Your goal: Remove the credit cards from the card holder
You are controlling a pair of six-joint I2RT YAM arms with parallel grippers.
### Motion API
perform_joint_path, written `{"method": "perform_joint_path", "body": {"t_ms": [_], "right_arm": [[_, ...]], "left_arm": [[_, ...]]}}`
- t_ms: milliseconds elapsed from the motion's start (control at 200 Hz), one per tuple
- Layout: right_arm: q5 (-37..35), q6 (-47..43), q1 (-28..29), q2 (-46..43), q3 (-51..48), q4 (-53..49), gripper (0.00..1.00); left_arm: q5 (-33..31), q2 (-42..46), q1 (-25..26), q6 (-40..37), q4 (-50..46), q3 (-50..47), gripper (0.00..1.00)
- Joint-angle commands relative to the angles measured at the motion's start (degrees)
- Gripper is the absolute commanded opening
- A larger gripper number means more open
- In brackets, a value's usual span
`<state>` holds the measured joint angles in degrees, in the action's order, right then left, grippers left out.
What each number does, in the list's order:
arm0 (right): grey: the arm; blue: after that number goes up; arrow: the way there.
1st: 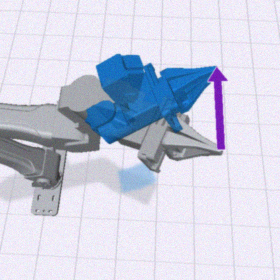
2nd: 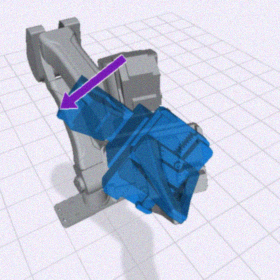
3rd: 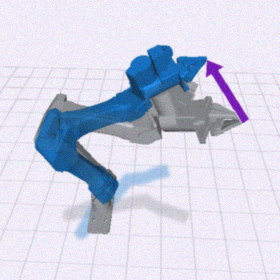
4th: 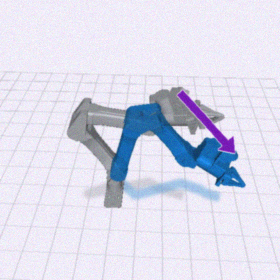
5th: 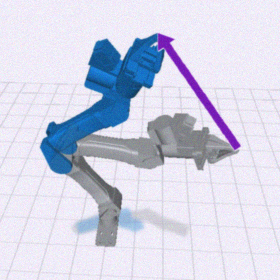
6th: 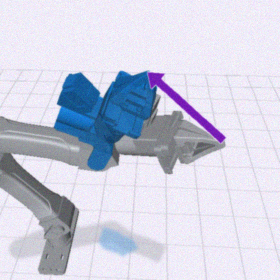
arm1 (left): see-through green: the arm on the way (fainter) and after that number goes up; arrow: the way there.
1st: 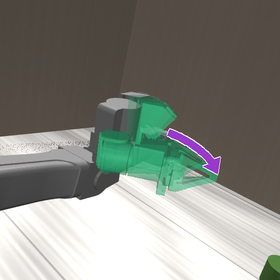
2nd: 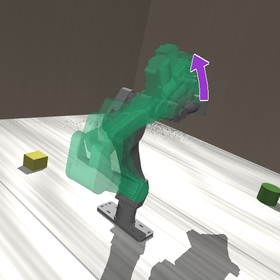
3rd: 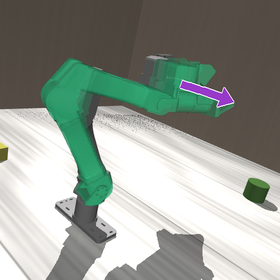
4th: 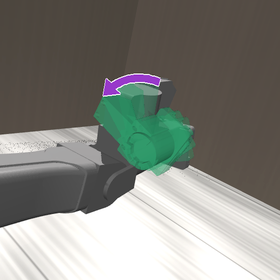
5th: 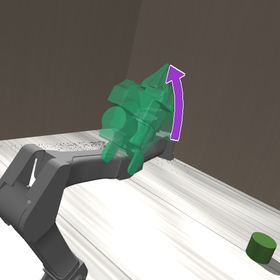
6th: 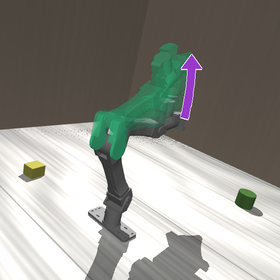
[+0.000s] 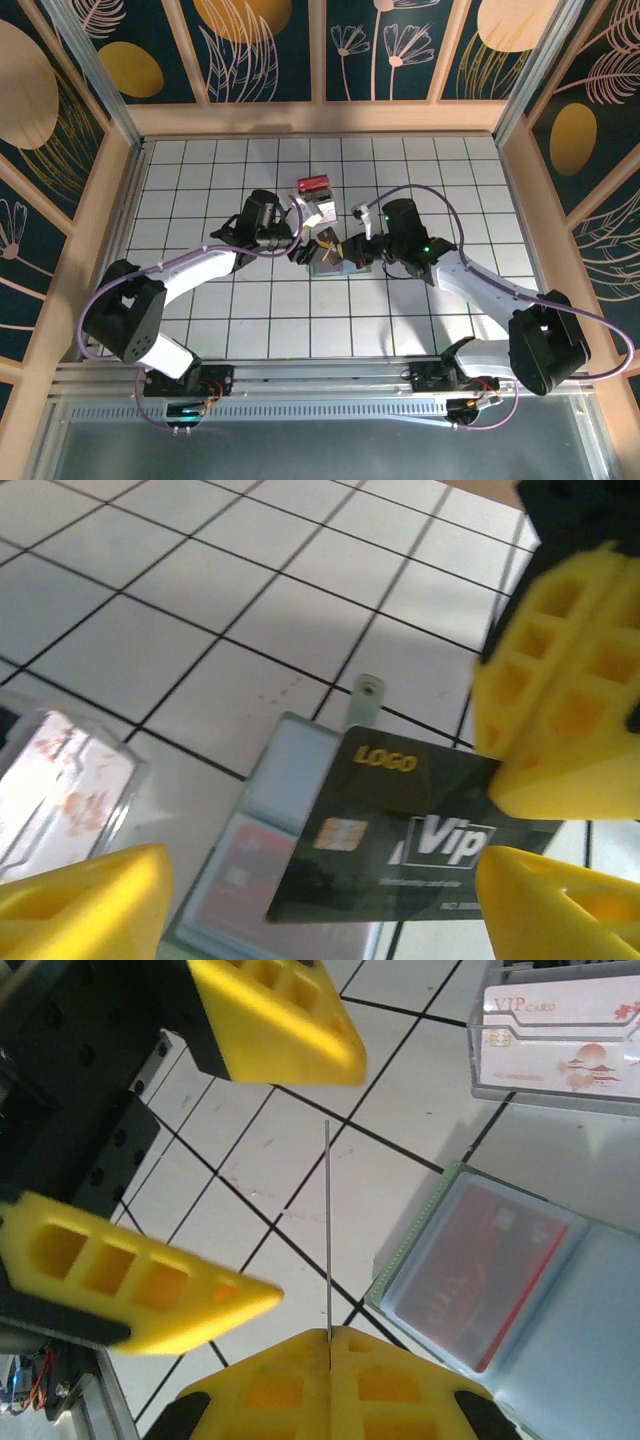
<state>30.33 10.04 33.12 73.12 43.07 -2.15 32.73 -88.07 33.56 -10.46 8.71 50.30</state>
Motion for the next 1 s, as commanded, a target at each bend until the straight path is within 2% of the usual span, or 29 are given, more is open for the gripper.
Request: {"method": "perform_joint_path", "body": {"t_ms": [0,120,220,315,385,716,786,836,996], "right_arm": [[2.6,-2.1,0.6,-1.1,2.2,-1.1,0.00],[3.2,-2.8,0.8,-1.0,2.6,-1.4,0.00],[3.3,-3.2,0.7,-0.8,2.9,-1.8,0.00],[2.6,-3.4,0.8,-0.9,2.9,-1.9,0.00],[2.1,-3.5,0.7,-1.0,2.7,-1.7,0.00],[-0.5,-2.7,0.7,-1.4,2.2,1.9,0.00],[-1.4,-2.1,0.7,-1.9,1.7,3.2,0.00],[-2.2,-1.5,0.7,-2.6,1.0,4.5,0.05],[-6.5,1.1,0.4,-5.5,-2.1,9.4,0.33]], "left_arm": [[6.3,-1.9,-0.9,-5.0,-2.4,2.8,0.78],[8.2,-3.4,-1.1,-6.7,-4.9,4.8,0.73],[10.5,-4.3,-1.1,-8.2,-7.0,5.1,0.63],[11.5,-4.6,-1.0,-9.2,-8.6,7.1,0.48],[12.0,-4.4,-1.1,-9.7,-9.4,7.0,0.41],[13.5,-3.1,-1.1,-9.0,-9.4,6.1,0.00],[13.2,-2.2,-1.1,-7.5,-7.8,5.8,0.00],[12.3,-1.4,-1.0,-5.9,-6.1,3.9,0.00],[9.9,2.4,-1.1,1.1,1.5,-0.1,0.00]]}}
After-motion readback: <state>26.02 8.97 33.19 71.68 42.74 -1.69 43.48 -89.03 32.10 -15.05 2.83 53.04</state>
